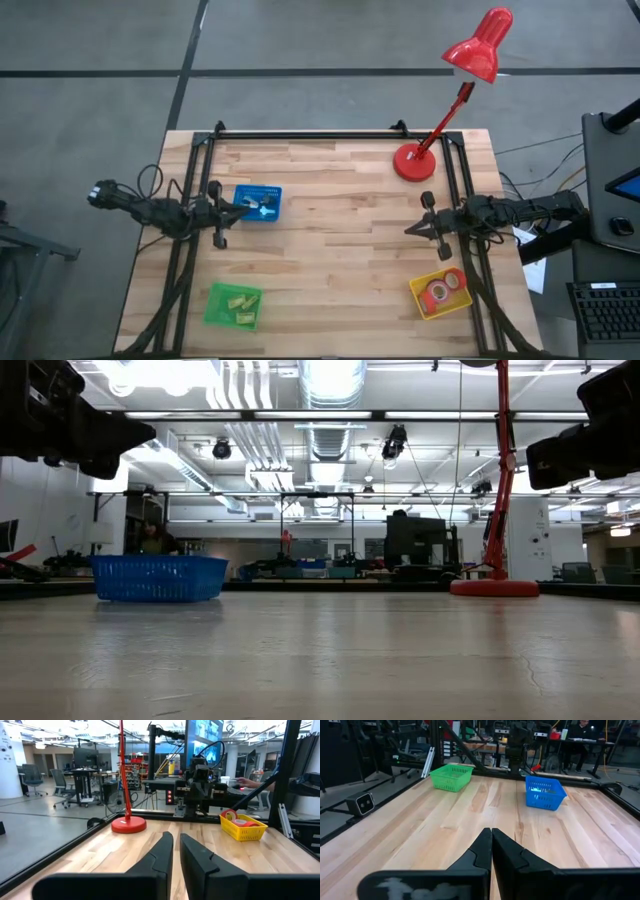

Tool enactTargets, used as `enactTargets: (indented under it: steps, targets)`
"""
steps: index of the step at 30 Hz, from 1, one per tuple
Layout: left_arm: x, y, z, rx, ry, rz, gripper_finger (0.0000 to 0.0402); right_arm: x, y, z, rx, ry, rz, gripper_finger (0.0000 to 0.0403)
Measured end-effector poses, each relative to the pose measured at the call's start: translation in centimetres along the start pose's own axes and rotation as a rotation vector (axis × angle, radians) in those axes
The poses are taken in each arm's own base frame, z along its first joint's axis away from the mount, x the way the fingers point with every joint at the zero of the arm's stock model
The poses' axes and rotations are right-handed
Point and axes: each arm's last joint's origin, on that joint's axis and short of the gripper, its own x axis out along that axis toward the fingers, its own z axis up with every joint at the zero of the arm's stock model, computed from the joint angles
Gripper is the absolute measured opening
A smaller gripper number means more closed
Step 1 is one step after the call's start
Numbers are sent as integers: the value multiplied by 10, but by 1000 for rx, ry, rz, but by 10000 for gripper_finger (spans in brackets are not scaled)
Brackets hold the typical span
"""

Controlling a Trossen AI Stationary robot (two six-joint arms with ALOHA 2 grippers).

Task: Pick and place Stapler, Stapler remover, tape
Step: Return to Home Position

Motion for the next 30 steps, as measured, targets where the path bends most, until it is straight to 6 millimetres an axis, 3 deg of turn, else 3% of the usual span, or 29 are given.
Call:
enactTargets:
  steps: [30]
  targets:
    - [0, 0, 0, 0, 1, 0, 42, 0, 0, 0, -1, 1, 0, 8]
